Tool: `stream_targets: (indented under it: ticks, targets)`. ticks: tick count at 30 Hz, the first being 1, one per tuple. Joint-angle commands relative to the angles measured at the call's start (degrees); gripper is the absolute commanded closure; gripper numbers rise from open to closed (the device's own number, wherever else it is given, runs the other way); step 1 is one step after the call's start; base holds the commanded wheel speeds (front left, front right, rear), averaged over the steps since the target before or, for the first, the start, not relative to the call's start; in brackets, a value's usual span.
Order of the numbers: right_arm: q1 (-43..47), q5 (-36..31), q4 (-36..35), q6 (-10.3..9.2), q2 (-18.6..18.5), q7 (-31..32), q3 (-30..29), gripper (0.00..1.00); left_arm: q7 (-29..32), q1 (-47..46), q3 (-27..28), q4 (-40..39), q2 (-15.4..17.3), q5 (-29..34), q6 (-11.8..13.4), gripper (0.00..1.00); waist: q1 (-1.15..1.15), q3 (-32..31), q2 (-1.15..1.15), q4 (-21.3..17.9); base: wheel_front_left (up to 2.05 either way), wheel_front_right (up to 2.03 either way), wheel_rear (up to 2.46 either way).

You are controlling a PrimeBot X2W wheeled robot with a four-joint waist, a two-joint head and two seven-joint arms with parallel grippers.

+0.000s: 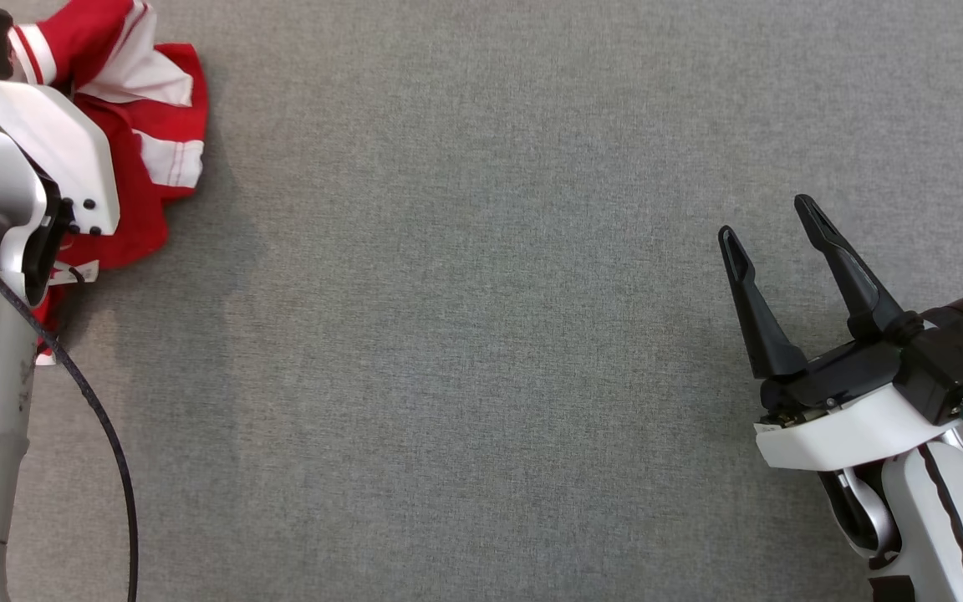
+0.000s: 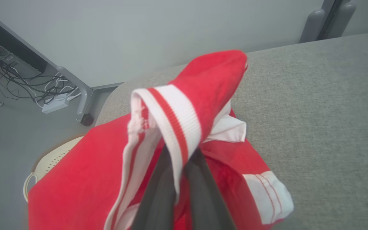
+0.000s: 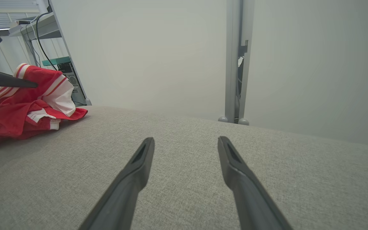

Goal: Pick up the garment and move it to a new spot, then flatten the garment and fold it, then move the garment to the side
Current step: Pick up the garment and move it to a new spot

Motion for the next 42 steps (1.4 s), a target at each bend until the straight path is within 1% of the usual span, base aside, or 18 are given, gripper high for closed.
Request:
stream_targets:
  ticks: [1,5,9,11,14,17,22,29,33,36,38,39,42]
  targets:
    - [-0.1,0.1,0.1,0.01,-0.2,-0.5,-0.1,0.0,-0.7,0.2,0.3,-0.4,-0.1,-0.3,0.4,1.0,0.0,-0.6,0.0,0.1,0.0,0.0,0.0]
    - [0.3,0.2,1.1,0.01,0.3,-0.6,-0.2,0.0,-6.2,0.7,1.3,-2.7,-0.9,-1.2,1.1,1.0,0.0,-2.8,0.0,0.4,0.0,0.0,0.0]
    - [1.2,0.3,2.2,0.01,1.3,-0.8,-0.4,0.0,-14.3,1.2,3.3,-5.8,-2.6,-3.3,0.9,1.0,0.0,-6.0,0.0,0.7,0.0,0.0,0.0]
    - [1.5,0.3,3.0,0.01,1.8,-0.9,-0.6,0.0,-18.3,1.3,3.7,-7.2,-3.1,-3.7,0.3,1.0,0.0,-7.8,0.0,0.8,0.0,0.0,0.0]
    - [1.8,0.2,3.7,0.01,2.9,-0.9,-1.0,0.0,-22.8,1.9,3.7,-9.5,-4.1,-4.0,-0.4,1.0,0.0,-10.2,0.0,0.7,0.0,0.0,0.0]
    - [2.4,0.1,4.7,0.01,3.7,-1.0,-1.6,0.0,-25.4,2.4,3.3,-11.9,-4.7,-4.3,-0.9,1.0,0.0,-12.6,0.0,0.2,0.0,0.0,0.0]
    - [2.8,-0.3,5.0,0.01,4.9,-1.0,-2.9,0.0,-25.7,3.2,1.3,-16.6,-6.8,-4.9,-1.8,1.0,0.0,-15.8,0.0,-1.0,0.0,0.0,0.0]
    - [3.5,-1.1,4.8,0.01,6.0,-0.9,-5.9,0.0,-22.9,4.7,-3.4,-22.8,-10.6,-5.2,-2.6,1.0,0.0,-17.9,0.0,-4.6,0.0,0.0,0.0]
    - [3.3,-1.3,4.6,0.01,6.4,-0.9,-7.8,0.0,-20.4,5.6,-6.8,-25.3,-13.3,-5.7,-2.9,1.0,0.0,-17.8,0.0,-7.6,0.0,0.0,0.0]
    - [2.6,-1.6,4.4,0.01,6.6,-0.8,-8.9,0.0,-18.7,6.2,-9.4,-25.9,-14.9,-6.1,-2.7,1.0,0.0,-17.0,0.0,-10.7,0.0,0.0,0.0]
    - [1.9,-1.5,4.3,0.01,6.8,-0.9,-9.5,0.0,-18.2,6.6,-11.3,-25.6,-15.8,-6.4,-2.5,1.0,0.0,-16.2,0.0,-12.9,0.0,0.0,0.0]
    - [1.9,-1.5,4.3,0.01,6.8,-0.9,-9.5,0.0,-18.2,6.6,-11.3,-25.6,-15.8,-6.4,-2.5,1.0,0.0,-16.2,0.0,-12.9,0.0,0.0,0.0]
    - [1.2,-1.3,4.1,0.01,7.3,-0.9,-10.5,0.0,-18.1,6.5,-14.3,-24.1,-16.8,-6.7,-1.8,1.0,0.0,-14.8,0.0,-16.5,0.0,0.0,0.0]
